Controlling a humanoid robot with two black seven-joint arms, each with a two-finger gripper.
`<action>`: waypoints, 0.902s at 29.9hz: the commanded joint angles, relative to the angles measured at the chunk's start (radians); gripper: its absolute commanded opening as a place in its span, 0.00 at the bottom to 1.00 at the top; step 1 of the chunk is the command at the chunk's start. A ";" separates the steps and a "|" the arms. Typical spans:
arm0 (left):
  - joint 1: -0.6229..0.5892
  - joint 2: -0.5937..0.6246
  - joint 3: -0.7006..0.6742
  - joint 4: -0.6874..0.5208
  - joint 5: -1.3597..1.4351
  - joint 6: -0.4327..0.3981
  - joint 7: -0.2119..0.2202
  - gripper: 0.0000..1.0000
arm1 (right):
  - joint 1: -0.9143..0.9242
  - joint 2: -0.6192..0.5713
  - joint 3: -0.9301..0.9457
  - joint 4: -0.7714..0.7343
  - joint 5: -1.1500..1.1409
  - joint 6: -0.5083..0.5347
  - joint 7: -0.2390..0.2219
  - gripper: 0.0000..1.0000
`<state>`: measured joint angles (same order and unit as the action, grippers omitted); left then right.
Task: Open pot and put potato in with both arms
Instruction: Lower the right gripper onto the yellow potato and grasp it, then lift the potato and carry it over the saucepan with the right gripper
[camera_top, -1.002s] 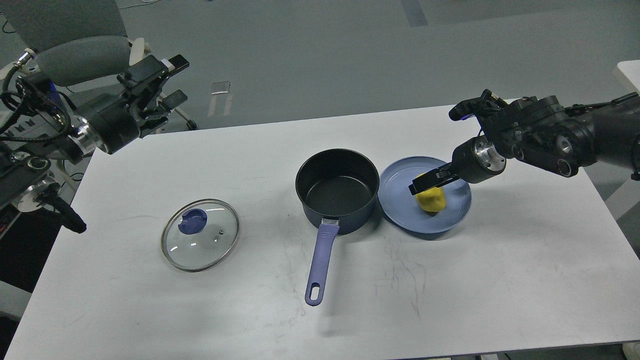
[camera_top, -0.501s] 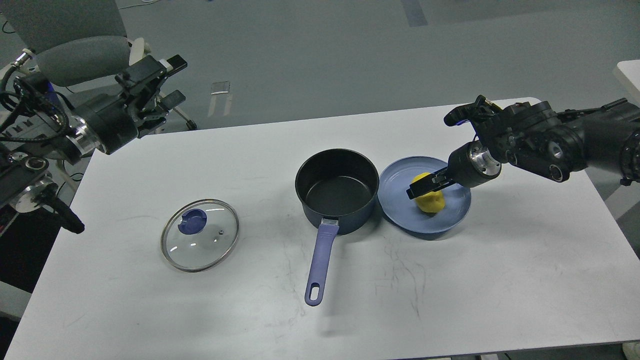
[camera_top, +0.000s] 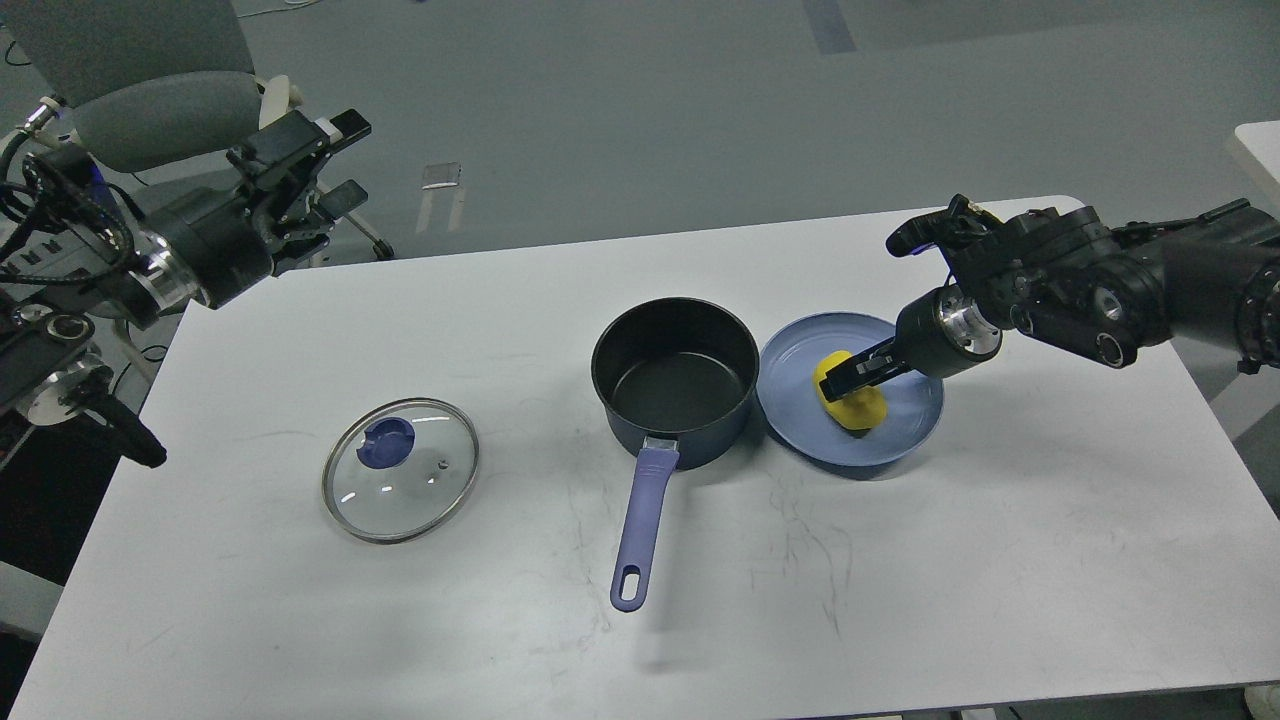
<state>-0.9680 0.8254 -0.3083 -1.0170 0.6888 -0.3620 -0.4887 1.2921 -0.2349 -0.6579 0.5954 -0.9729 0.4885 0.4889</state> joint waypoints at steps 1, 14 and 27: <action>-0.001 0.000 -0.002 0.000 0.000 0.000 0.000 0.97 | 0.021 -0.006 0.006 0.009 0.006 0.000 0.000 0.31; -0.001 0.003 -0.002 0.000 0.000 -0.002 0.000 0.97 | 0.196 0.015 0.093 0.093 0.022 0.000 0.000 0.31; -0.001 0.004 -0.009 -0.008 0.000 -0.002 0.000 0.97 | 0.196 0.235 0.086 -0.034 0.085 0.000 0.000 0.32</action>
<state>-0.9695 0.8295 -0.3168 -1.0247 0.6888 -0.3636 -0.4887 1.4965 -0.0156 -0.5679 0.5879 -0.8896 0.4887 0.4889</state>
